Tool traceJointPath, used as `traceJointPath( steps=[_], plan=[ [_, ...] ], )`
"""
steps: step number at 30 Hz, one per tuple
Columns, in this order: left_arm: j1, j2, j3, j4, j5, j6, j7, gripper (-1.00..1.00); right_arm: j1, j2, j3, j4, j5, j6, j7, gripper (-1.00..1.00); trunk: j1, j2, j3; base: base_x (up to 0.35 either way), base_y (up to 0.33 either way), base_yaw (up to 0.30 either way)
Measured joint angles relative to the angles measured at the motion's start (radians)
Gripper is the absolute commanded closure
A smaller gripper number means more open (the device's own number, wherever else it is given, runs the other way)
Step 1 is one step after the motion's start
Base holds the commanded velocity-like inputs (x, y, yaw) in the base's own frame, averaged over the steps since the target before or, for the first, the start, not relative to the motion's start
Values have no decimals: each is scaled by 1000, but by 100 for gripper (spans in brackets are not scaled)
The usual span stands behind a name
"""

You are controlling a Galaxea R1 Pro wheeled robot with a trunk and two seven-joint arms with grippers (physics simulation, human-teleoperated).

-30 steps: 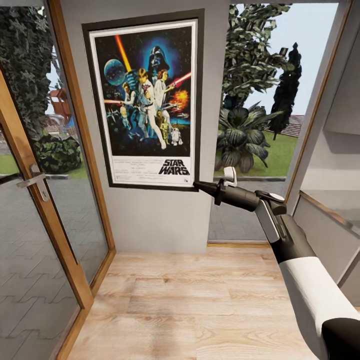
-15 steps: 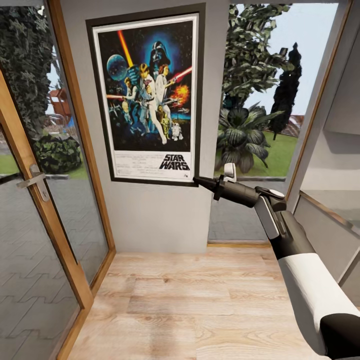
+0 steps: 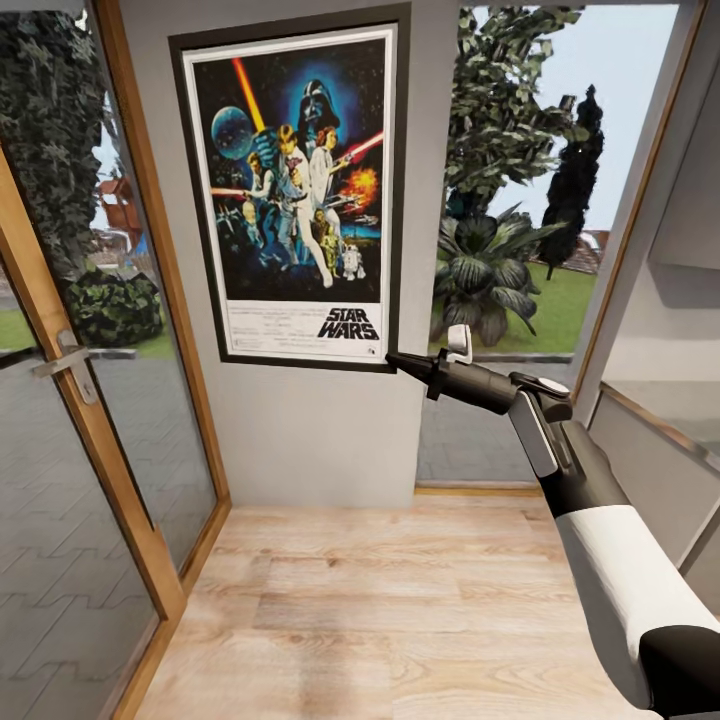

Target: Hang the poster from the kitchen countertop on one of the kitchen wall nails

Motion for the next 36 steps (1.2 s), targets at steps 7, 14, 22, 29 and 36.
traceJointPath(
  steps=[7,14,22,29,36],
  plan=[
    [0,1,0,0,0,0,0,-100,0,0,1,4,0,-2,1,100,0,0,0,295,0,0],
    [0,1,0,0,0,1,0,-100,0,0,4,6,-1,-5,1,100,0,0,0,287,0,0],
    [0,1,1,0,0,2,0,-100,1,1,3,7,-1,-8,5,100,0,0,0,42,0,0],
    [0,0,1,0,0,1,0,-100,11,2,3,10,-5,-30,7,100,0,0,0,2,0,0],
    [0,0,1,0,0,1,0,-100,13,2,3,47,-5,-89,28,100,0,0,0,0,0,0]
  ],
)
